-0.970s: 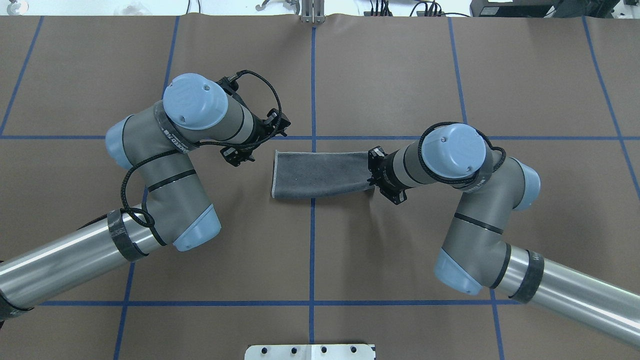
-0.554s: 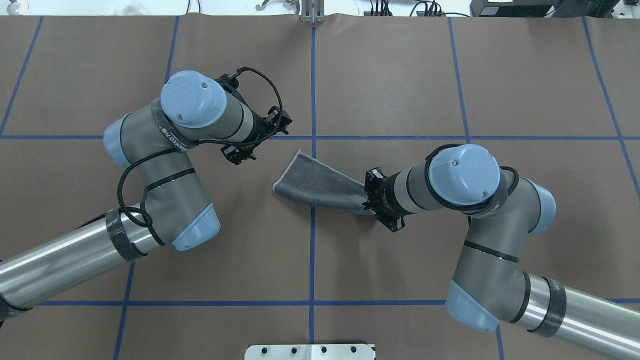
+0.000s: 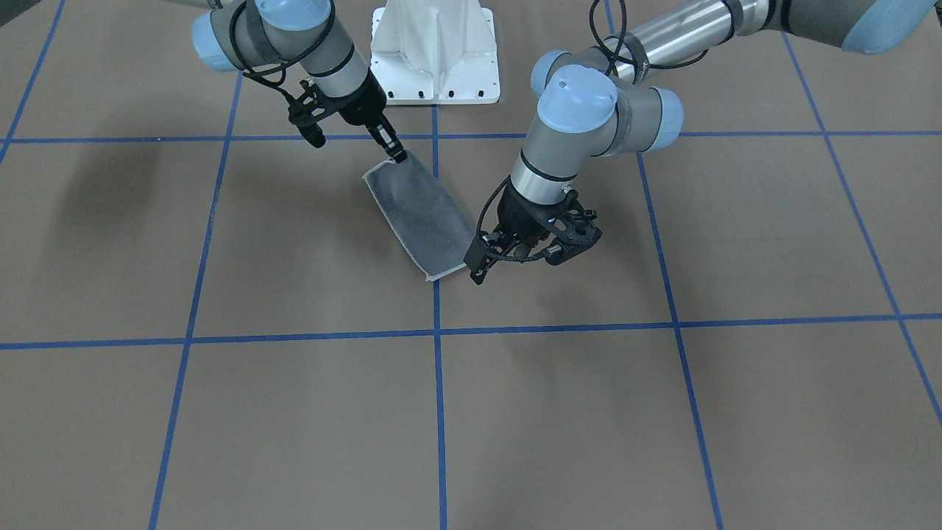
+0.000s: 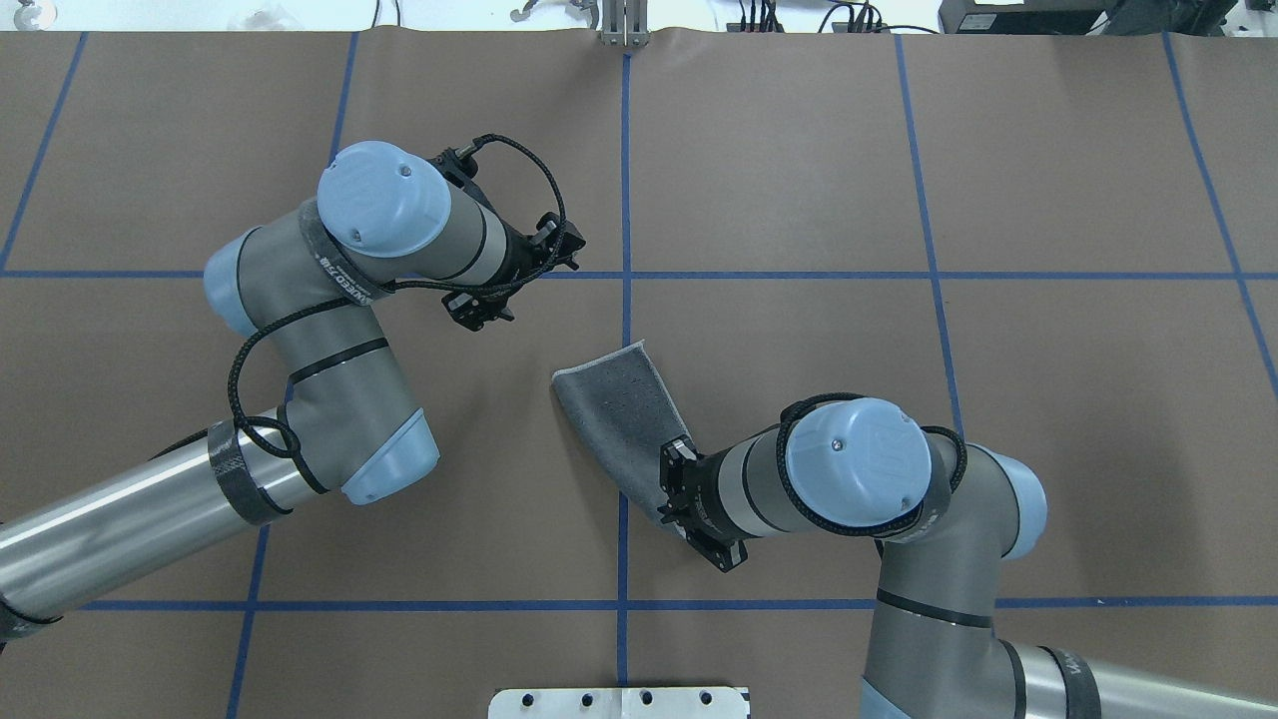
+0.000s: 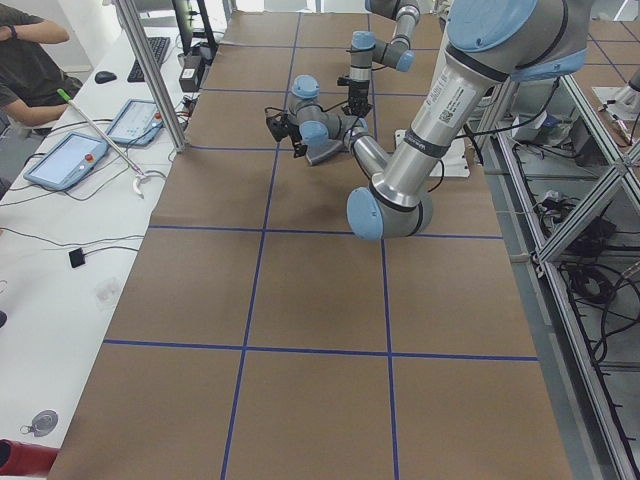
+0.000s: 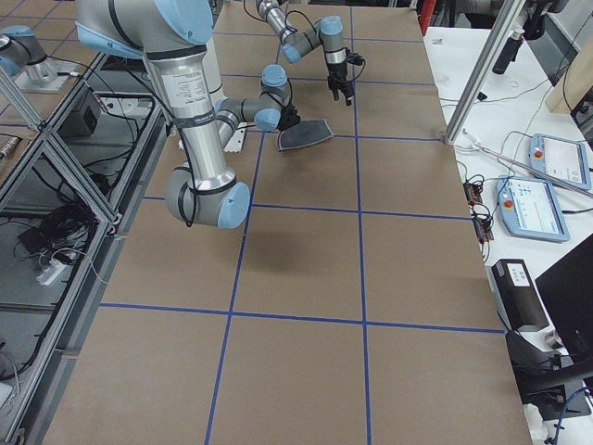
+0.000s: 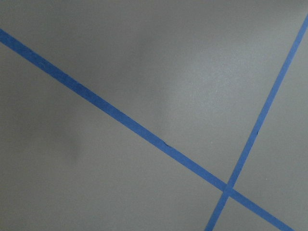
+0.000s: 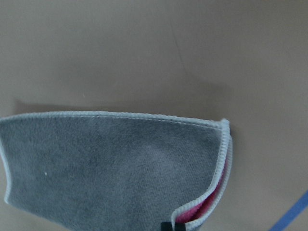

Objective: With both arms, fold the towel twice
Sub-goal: 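Drag the towel end with the right gripper toward the robot, rotating it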

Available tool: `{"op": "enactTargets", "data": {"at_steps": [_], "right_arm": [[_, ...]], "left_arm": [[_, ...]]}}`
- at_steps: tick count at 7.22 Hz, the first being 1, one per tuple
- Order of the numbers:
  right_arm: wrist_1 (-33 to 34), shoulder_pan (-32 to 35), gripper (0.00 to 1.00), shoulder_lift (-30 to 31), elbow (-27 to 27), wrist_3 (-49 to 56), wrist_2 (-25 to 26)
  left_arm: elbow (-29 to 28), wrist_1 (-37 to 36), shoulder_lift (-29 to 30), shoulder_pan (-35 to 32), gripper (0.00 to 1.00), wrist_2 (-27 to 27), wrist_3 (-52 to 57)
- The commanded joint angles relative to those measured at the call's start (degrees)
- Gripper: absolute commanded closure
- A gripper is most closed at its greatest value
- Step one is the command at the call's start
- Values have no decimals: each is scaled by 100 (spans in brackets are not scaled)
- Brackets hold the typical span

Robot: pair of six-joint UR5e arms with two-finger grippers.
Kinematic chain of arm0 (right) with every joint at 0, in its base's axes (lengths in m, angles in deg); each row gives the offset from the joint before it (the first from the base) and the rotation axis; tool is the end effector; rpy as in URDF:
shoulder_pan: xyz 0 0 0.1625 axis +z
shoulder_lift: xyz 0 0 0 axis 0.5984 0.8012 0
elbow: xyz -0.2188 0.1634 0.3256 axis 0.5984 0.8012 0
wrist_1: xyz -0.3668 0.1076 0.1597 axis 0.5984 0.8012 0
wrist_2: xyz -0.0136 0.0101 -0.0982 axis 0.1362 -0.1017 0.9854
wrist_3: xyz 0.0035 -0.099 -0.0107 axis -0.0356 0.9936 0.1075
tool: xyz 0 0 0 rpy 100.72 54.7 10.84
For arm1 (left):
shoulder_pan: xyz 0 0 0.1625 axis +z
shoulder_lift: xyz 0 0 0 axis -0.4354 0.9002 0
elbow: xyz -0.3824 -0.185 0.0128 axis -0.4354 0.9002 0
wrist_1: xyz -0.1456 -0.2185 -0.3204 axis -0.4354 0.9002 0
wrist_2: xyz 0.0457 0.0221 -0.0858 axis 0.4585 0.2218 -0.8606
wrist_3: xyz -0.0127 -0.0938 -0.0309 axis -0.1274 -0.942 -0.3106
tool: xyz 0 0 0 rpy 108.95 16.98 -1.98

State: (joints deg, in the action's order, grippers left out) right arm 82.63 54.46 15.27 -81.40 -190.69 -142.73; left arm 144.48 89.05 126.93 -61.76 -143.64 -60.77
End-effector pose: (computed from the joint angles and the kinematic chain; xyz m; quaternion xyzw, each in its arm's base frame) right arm -0.5378 -0.2872 0.2391 -0.2547 -0.4689 0.4382 0.7234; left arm 0.5151 -0.5042 0.2223 -0.0239 0.5079 -0.2977 0.8080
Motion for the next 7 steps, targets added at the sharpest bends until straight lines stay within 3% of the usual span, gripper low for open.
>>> {"op": "enactTargets", "data": {"at_steps": [1, 3, 7], "right_arm": [[16, 21, 0, 11, -19, 75, 59], [33, 407, 0, 46, -220, 92, -29], [192, 988, 0, 11, -125, 979, -214]], "left_arm": [[28, 0, -34, 9, 0, -11, -1], [19, 0, -87, 141, 1, 7, 8], [-25, 0, -227, 457, 33, 51, 656]]}}
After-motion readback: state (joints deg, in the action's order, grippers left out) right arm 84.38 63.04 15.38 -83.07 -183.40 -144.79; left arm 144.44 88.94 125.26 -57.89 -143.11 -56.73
